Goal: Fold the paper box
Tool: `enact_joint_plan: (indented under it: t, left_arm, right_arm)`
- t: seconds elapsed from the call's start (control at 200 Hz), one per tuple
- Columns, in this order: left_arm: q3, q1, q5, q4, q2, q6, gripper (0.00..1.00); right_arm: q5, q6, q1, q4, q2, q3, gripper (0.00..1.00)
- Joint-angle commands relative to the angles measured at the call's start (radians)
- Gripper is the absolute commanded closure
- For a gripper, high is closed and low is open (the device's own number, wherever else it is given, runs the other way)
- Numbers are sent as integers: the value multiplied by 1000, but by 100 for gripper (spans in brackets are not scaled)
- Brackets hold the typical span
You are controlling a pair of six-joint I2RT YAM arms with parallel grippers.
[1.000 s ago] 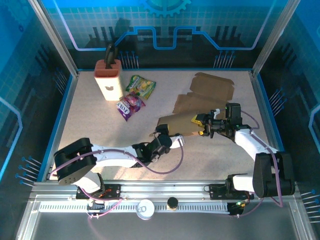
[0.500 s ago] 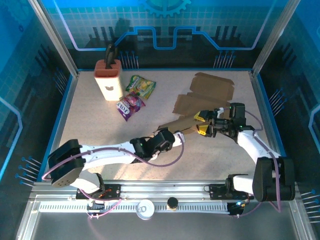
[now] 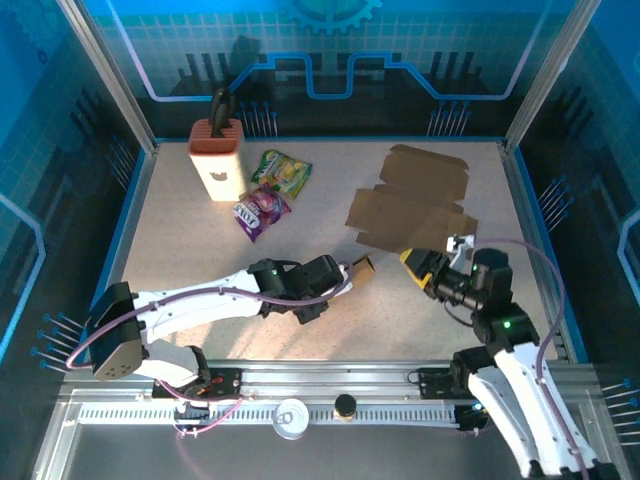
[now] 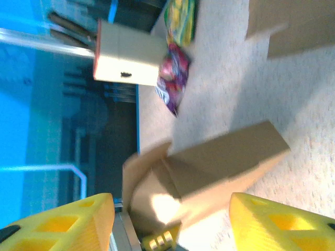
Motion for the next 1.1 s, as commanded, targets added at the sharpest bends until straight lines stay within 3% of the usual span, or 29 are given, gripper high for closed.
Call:
enact_joint_plan:
  t: [0.0,0.145,0.33,0.835,1.095]
  left_arm:
    - [45,20,56,-100,14,-35,69]
    - [67,32,57,-101,46,-5,69]
    - [73,65,71,-81,60,25,68]
    - [49,115,133,1,75,64,61]
    - [57,116,95,17,76,60,50]
  right_arm:
    - [288,103,191,-6,0,-66,40]
    - [424,161,419,169,139,-74,37]
    - [505,173,539,274,292,-8,35]
    - [463,246,515,491,478,25,32]
    - [436,282,495,429,589,31,39]
